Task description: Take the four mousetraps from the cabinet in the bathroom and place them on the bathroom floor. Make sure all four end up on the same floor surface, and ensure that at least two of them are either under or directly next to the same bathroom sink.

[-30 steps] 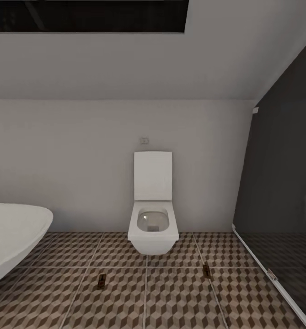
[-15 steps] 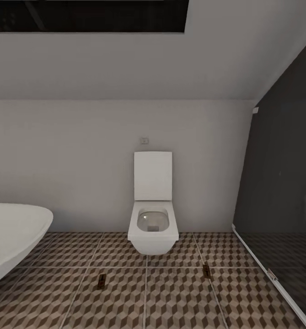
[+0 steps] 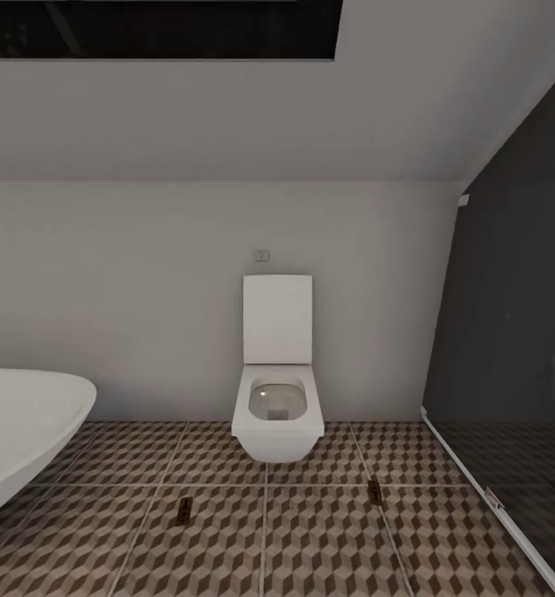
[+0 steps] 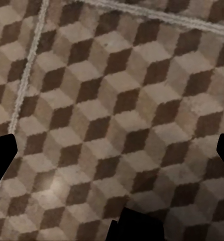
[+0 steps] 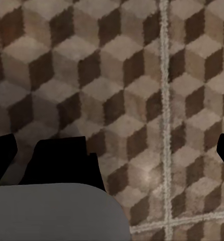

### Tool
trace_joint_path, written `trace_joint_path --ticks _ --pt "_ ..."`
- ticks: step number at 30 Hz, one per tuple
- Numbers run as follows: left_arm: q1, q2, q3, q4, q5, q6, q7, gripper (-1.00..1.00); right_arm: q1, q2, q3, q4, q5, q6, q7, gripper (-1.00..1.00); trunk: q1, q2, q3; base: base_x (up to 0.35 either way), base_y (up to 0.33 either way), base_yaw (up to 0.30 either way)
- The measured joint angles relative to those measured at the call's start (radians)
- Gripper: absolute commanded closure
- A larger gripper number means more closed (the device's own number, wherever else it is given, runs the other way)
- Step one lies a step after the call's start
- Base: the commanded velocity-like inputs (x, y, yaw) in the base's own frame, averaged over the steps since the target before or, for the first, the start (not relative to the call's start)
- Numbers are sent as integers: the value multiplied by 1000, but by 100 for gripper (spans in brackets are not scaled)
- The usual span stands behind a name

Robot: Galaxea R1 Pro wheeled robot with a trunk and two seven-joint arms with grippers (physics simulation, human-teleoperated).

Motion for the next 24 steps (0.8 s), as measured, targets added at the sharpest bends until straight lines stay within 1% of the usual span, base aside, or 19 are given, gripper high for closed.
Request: trace_joint_path --ticks 24 --pt "0 0 0 -1 0 2 2 -100 0 1 -2 -1 1 3 -1 -100 0 0 0 0 0 0"
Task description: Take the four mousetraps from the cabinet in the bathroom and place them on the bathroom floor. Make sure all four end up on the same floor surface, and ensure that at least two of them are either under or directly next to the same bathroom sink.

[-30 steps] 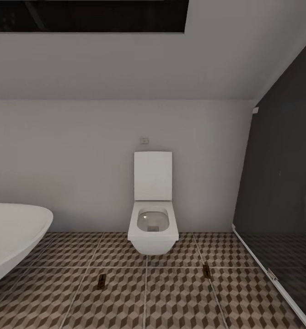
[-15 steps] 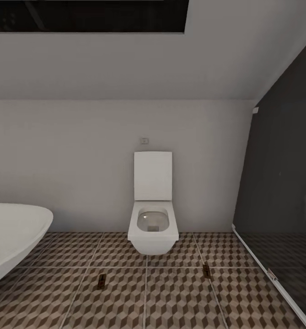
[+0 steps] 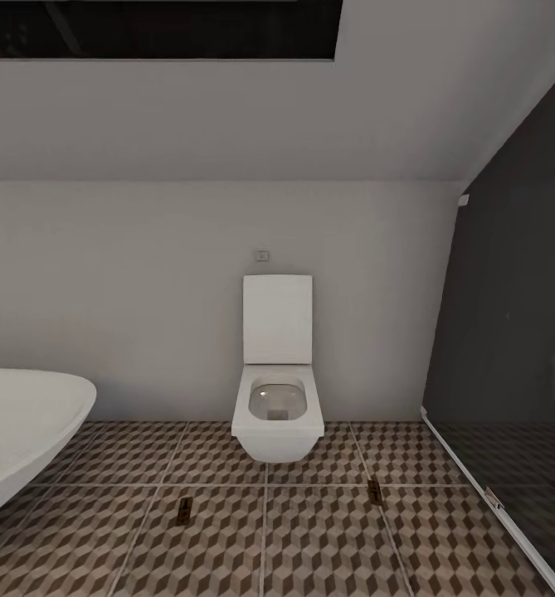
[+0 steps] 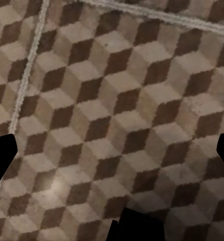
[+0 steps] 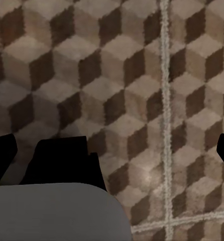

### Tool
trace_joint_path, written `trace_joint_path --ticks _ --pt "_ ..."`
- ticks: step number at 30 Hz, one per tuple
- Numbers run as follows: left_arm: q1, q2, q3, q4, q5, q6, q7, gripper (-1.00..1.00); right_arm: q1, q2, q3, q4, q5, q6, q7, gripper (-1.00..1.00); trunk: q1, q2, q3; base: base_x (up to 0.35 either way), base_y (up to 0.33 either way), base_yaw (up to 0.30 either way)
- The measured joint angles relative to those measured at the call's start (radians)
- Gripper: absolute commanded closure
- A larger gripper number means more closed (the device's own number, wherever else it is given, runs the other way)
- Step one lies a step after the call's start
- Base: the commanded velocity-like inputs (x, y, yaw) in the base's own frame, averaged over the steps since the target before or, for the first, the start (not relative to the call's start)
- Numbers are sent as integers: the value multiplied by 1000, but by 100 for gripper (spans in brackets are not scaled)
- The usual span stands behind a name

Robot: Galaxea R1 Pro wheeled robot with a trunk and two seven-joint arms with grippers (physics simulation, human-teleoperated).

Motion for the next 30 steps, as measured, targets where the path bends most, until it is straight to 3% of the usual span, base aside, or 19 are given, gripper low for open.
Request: trace_joint_path --ticks 30 --pt "0 4 -1 -10 -6 -5 -1 -100 -1 0 3 -8 12 -1 0 -100 0 0 0 0 0 0"
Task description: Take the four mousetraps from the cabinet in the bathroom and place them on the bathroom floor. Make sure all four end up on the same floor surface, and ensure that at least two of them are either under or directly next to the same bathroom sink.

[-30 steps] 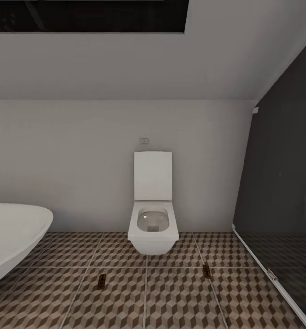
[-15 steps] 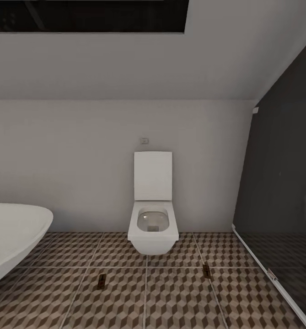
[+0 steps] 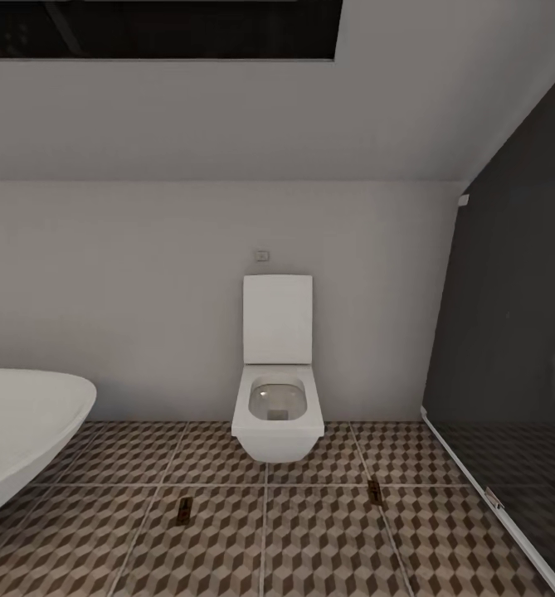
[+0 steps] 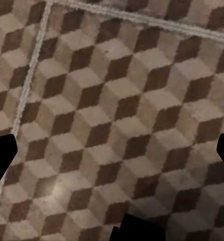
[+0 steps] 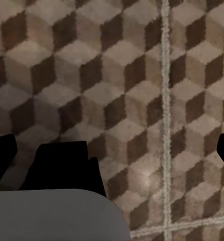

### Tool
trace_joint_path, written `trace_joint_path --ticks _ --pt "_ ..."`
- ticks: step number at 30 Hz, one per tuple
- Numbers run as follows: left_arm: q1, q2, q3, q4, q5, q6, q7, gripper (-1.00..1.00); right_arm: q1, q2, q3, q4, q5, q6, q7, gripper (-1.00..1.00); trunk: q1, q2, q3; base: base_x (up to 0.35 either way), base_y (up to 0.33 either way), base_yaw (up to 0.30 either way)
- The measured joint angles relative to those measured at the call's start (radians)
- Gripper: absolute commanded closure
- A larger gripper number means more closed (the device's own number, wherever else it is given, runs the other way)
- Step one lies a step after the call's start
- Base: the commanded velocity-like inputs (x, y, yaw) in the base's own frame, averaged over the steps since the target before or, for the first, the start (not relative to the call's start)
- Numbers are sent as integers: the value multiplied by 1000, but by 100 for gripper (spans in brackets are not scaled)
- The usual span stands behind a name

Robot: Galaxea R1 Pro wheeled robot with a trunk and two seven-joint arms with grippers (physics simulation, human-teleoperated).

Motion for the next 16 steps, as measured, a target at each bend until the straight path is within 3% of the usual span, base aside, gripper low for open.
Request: trace_joint_path --ticks 16 --pt "0 -2 1 -2 1 0 0 -100 0 0 0 0 -1 1 0 -100 0 0 0 0 0 0"
